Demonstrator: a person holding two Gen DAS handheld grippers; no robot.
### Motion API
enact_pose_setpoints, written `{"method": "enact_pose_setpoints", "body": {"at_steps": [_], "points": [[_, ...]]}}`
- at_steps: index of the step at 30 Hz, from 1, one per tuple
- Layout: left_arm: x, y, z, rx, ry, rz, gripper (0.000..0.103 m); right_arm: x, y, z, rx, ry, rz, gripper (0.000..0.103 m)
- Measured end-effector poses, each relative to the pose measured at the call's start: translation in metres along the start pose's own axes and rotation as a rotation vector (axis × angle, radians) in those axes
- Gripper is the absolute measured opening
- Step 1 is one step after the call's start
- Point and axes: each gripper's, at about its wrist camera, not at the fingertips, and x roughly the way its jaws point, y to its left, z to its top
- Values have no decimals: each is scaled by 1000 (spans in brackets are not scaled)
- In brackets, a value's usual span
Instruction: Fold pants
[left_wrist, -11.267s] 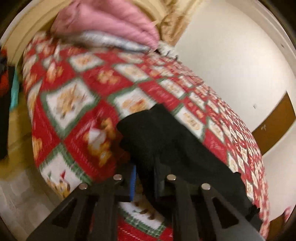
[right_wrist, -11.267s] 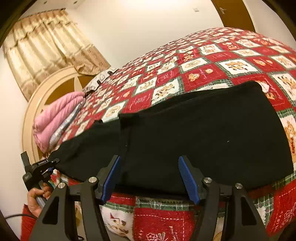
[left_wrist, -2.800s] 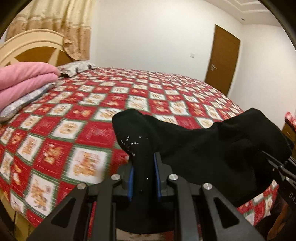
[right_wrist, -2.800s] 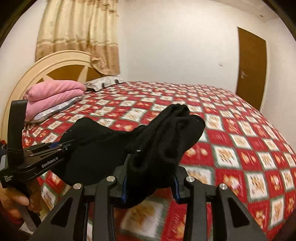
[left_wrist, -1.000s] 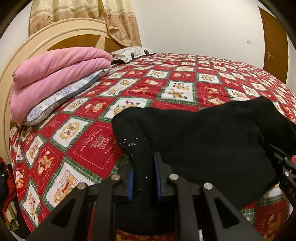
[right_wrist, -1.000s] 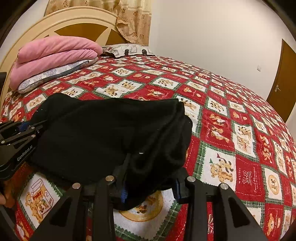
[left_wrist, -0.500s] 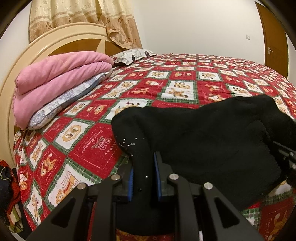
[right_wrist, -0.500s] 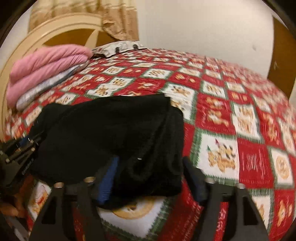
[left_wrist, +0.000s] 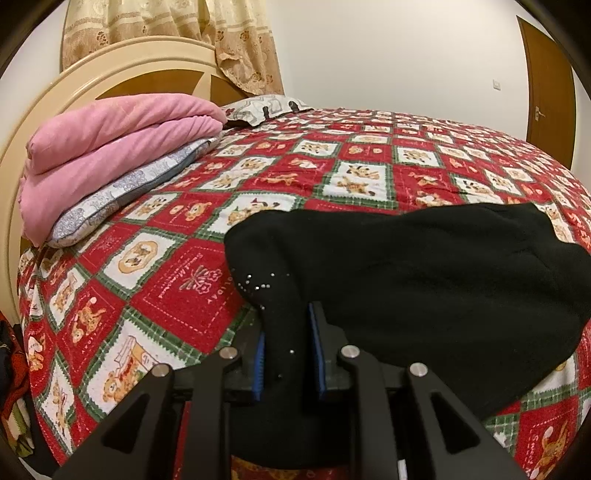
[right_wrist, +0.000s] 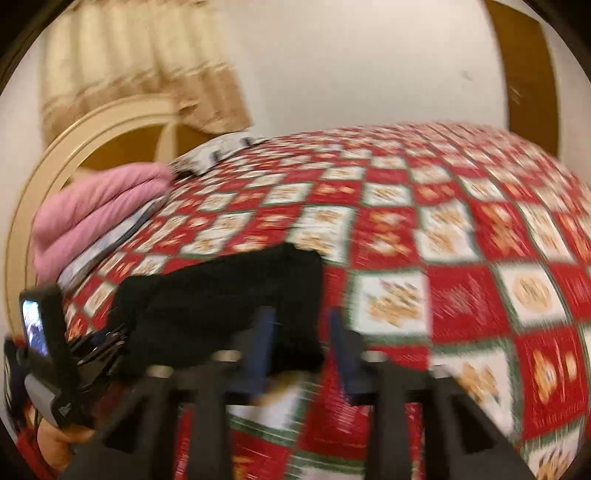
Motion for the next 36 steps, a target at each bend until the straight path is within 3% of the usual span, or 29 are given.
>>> {"method": "enact_pose_setpoints", "body": {"at_steps": [3, 8, 15, 18, 20, 22, 27, 29, 32, 36], "points": [[0, 0, 0, 4, 0, 5, 22, 13, 32, 6, -102, -1, 42, 23], [0, -1, -1, 5, -1, 2, 22, 74, 32, -6, -148, 119, -98, 20], [1, 3, 0, -1, 3, -12, 23, 67, 41, -15, -226, 83, -142, 24], [2, 14, 0, -19, 18, -35, 40, 66, 36, -15, -206, 85, -113, 26], [0, 24, 0, 5, 20, -3, 74, 66, 36, -15, -199, 86, -100, 28], [-3, 38, -3, 29, 7, 32, 87, 66, 38, -16, -208, 84, -101, 29], [-14, 66, -10, 57, 11, 13, 92, 67, 42, -17, -232, 86, -97, 36], [-22, 72, -9, 80, -3, 70, 96, 67, 42, -17, -228, 85, -95, 37], [-26, 88, -11, 103, 11, 215, 96, 66, 40, -17, -213, 84, -72, 40], [-30, 118, -3, -8, 11, 173, 95, 66, 40, -17, -213, 81, -64, 42]]}}
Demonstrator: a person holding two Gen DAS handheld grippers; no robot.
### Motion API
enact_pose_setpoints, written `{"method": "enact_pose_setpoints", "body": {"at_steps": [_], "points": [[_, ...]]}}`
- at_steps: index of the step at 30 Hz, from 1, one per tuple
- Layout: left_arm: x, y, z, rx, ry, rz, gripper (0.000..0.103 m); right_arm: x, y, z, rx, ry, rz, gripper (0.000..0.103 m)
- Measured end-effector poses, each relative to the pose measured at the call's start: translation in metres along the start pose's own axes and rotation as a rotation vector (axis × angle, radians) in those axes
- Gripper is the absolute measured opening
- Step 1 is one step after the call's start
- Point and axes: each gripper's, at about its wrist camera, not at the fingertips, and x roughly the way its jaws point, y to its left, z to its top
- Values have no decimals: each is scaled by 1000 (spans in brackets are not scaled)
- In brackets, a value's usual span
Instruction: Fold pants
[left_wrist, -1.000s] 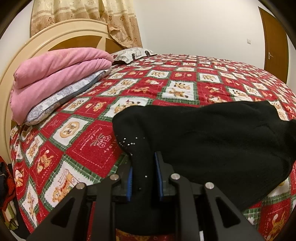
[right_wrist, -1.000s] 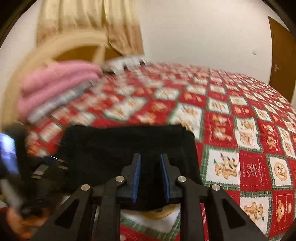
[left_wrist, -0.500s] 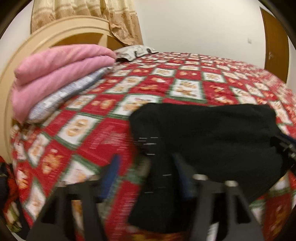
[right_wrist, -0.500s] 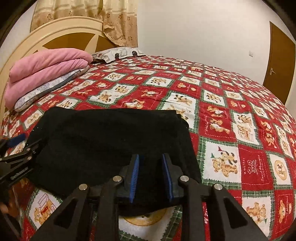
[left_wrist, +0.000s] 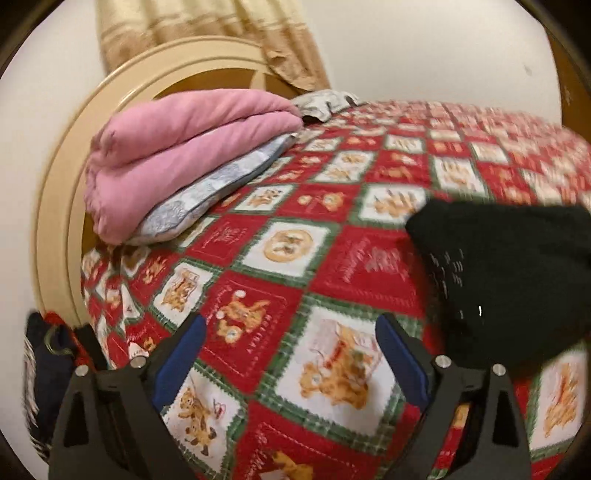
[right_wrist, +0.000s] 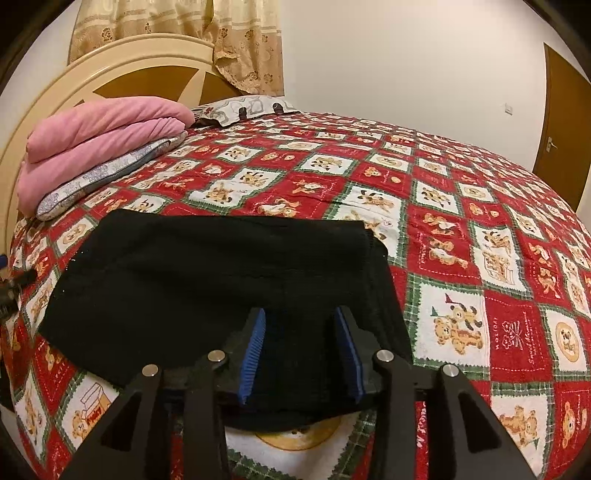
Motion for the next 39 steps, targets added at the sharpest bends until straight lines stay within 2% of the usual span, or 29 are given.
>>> {"method": "enact_pose_setpoints", "body": {"at_steps": [4, 7, 9, 11, 12, 13, 14, 15, 16, 17, 20, 24, 29, 30, 32, 34, 39], "points": [[-6, -6, 24, -53, -58, -65, 90, 0, -1, 0, 5, -2, 7, 42], [-6, -37, 43, -28, -126, -133, 90, -1, -2, 0, 9, -4, 12, 42], [10, -60, 50, 4, -76, -154, 87, -1, -2, 0, 8, -3, 11, 43], [31, -81, 53, 49, -2, -130, 74, -1, -2, 0, 9, -4, 11, 43], [49, -91, 51, 73, 65, -103, 73, -1, -2, 0, 8, -4, 11, 43], [60, -96, 49, 74, 99, -98, 74, -1, -1, 0, 8, -3, 11, 43], [67, -96, 47, 55, 105, -99, 80, -1, -1, 0, 6, -3, 8, 43], [69, -94, 49, 42, 100, -74, 86, -1, -1, 0, 5, -3, 6, 43], [68, -93, 51, 42, 103, -36, 99, -1, -1, 0, 4, -4, 4, 43], [69, -91, 51, 38, 105, -15, 103, -1, -1, 1, 2, -4, 4, 43], [70, -80, 54, -8, 131, -57, 103, -1, -1, 1, 3, -6, 3, 43], [41, -78, 50, 3, 63, -26, 101, -1, -1, 0, 0, -7, 3, 44], [6, -85, 40, 1, 6, -106, 99, -2, 0, 1, -9, -11, -5, 46], [2, -89, 36, 3, 6, -121, 98, -2, 0, 1, -11, -11, -5, 47], [-3, -98, 28, 10, 16, -152, 91, -2, 1, 0, -18, -13, -8, 49], [-3, -109, 20, 25, 38, -179, 90, -3, 2, 0, -28, -14, -19, 50], [-2, -114, 5, -11, 46, -149, 90, -3, 6, -2, -50, -10, -40, 53]]}}
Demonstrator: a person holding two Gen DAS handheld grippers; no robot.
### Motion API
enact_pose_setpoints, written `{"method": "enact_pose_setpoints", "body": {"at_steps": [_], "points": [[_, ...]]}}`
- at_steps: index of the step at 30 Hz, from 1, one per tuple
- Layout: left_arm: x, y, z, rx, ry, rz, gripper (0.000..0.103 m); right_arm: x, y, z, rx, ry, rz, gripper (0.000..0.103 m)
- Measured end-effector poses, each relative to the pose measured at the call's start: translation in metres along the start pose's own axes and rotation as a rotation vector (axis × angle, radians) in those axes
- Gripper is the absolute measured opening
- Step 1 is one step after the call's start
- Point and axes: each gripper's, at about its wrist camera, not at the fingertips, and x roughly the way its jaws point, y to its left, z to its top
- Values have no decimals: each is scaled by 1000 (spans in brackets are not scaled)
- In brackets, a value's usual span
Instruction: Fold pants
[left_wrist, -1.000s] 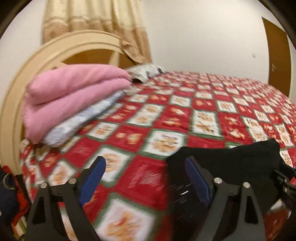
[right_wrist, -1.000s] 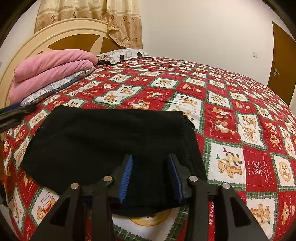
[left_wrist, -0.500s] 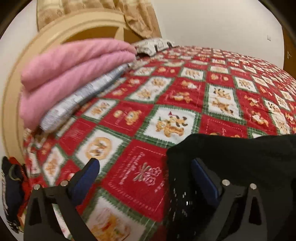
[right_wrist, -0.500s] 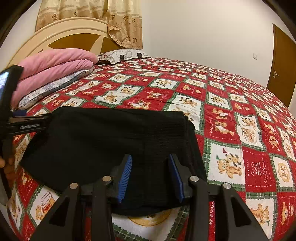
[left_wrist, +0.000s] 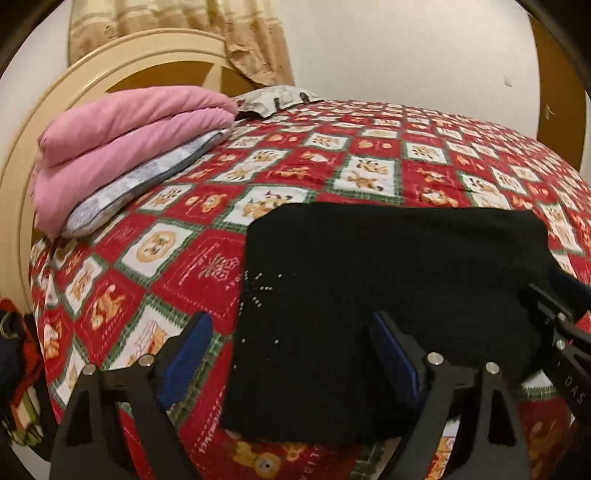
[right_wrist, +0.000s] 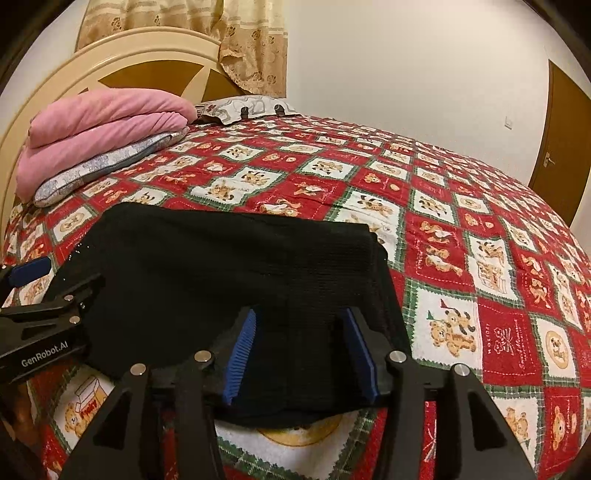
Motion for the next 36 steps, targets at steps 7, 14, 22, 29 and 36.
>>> {"method": "enact_pose_setpoints", "body": {"at_steps": [7, 14, 22, 29, 36], "points": [[-1, 6, -7, 9, -4, 18, 96, 0, 10, -1, -60, 25, -56, 59], [-6, 23, -15, 6, 28, 2, 102, -17, 9, -9, -74, 50, -60, 70], [-23, 24, -27, 18, 69, -20, 102, -32, -8, -46, 83, 160, -39, 93], [-45, 18, -54, 21, 134, -86, 102, -67, -23, -72, 292, 171, -18, 93], [-72, 6, -75, 59, 154, -98, 102, -106, -5, -77, 278, 179, -5, 93]]}}
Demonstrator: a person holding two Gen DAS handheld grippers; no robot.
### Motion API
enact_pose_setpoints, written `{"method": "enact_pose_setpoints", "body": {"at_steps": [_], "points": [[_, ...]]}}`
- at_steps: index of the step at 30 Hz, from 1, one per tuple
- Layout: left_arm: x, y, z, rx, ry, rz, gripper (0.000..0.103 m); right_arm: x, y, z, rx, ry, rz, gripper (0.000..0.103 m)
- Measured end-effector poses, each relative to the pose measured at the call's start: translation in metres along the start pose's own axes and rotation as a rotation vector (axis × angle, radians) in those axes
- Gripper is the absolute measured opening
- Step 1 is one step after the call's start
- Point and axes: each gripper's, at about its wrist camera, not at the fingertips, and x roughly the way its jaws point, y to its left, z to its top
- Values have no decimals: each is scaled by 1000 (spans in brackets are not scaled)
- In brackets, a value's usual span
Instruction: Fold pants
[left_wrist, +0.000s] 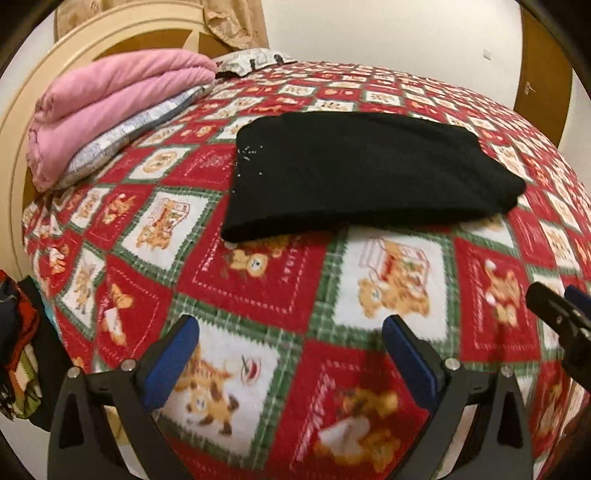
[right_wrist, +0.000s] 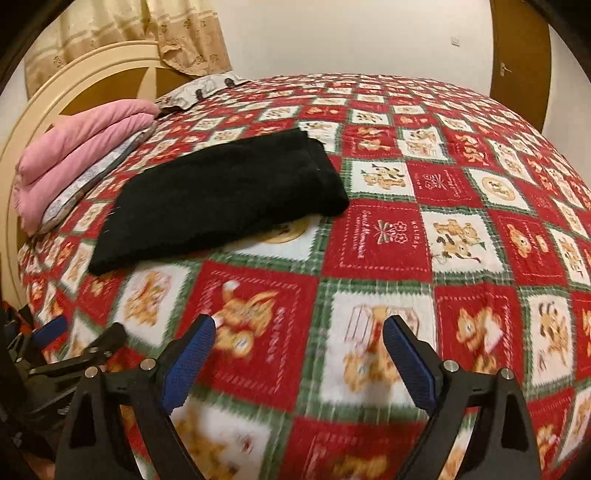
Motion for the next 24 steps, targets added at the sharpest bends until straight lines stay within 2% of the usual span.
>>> {"method": "enact_pose_setpoints", "body": {"at_steps": [4, 9, 14, 20, 24], "points": [[-24, 4, -5, -2, -43, 13, 102, -29, 9, -7, -2, -45, 11, 93], [-76, 17, -8, -28, -206, 29, 102, -71, 18, -14, -23, -195, 16, 93], [-117, 29, -14, -33, -327, 40, 103, -111, 26, -23, -26, -322, 34, 93], [-150, 42, -28, -62, -408, 3, 103, -151, 33, -37, -23, -436, 50, 93], [-162, 45, -35, -77, -444, 6, 103, -164, 37, -48, -18, -465, 59, 93]]}}
